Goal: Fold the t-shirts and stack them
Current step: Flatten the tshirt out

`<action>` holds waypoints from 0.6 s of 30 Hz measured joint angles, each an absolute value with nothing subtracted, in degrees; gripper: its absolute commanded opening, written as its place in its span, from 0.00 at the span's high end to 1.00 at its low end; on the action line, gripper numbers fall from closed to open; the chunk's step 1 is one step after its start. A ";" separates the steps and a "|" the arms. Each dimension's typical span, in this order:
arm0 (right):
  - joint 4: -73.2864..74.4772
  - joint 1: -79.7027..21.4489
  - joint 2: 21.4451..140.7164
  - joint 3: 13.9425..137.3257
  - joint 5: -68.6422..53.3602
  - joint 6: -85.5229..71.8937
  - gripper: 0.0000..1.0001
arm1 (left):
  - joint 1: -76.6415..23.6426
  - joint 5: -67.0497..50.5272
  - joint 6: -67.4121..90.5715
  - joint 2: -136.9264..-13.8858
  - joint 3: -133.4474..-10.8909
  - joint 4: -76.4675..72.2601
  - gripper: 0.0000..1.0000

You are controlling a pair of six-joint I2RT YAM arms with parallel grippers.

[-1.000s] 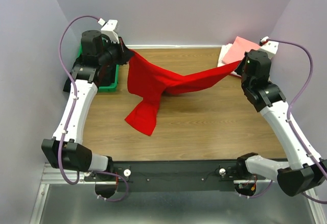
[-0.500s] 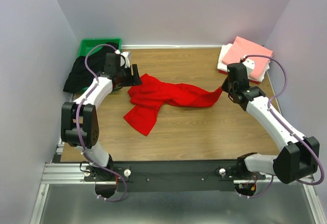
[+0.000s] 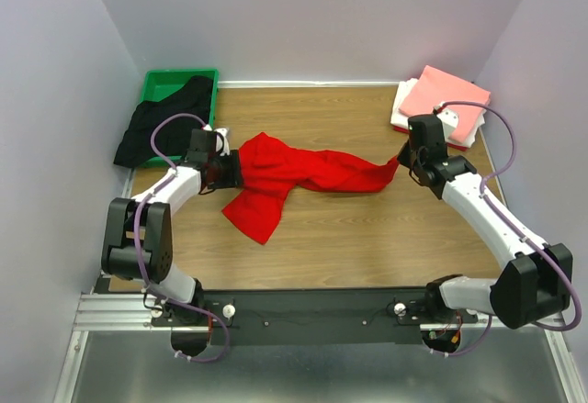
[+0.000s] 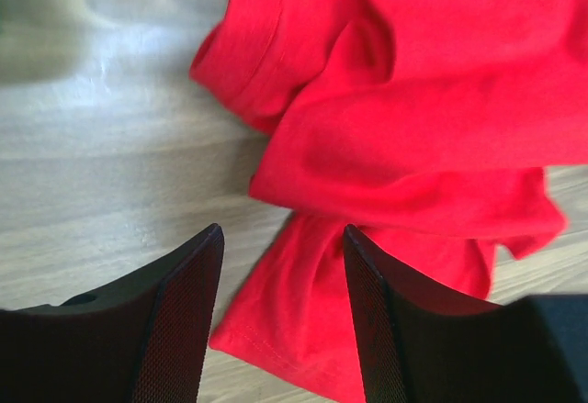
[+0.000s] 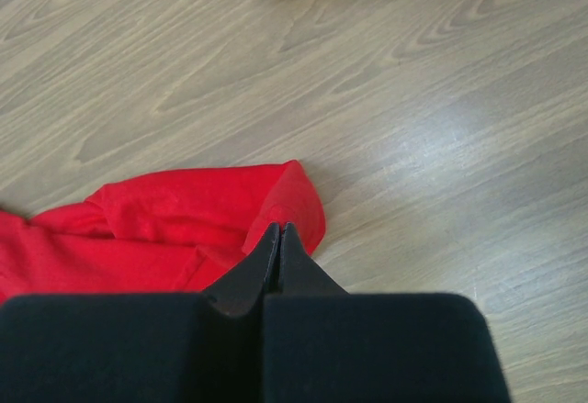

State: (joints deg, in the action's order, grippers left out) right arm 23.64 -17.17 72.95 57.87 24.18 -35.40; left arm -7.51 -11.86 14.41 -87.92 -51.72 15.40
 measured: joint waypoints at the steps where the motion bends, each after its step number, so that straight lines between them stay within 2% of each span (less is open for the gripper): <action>1: 23.64 -17.17 72.95 57.82 24.18 -35.42 1.00 | -7.51 -11.66 14.41 -88.23 -51.20 15.25 0.39; 14: 23.66 -17.12 70.74 54.17 24.14 -36.56 1.00 | -7.44 -10.17 13.63 -95.35 -52.40 11.70 0.44; 18: 23.64 -17.12 69.23 53.80 24.14 -36.69 0.99 | -7.29 -9.82 13.39 -97.34 -54.22 10.57 0.51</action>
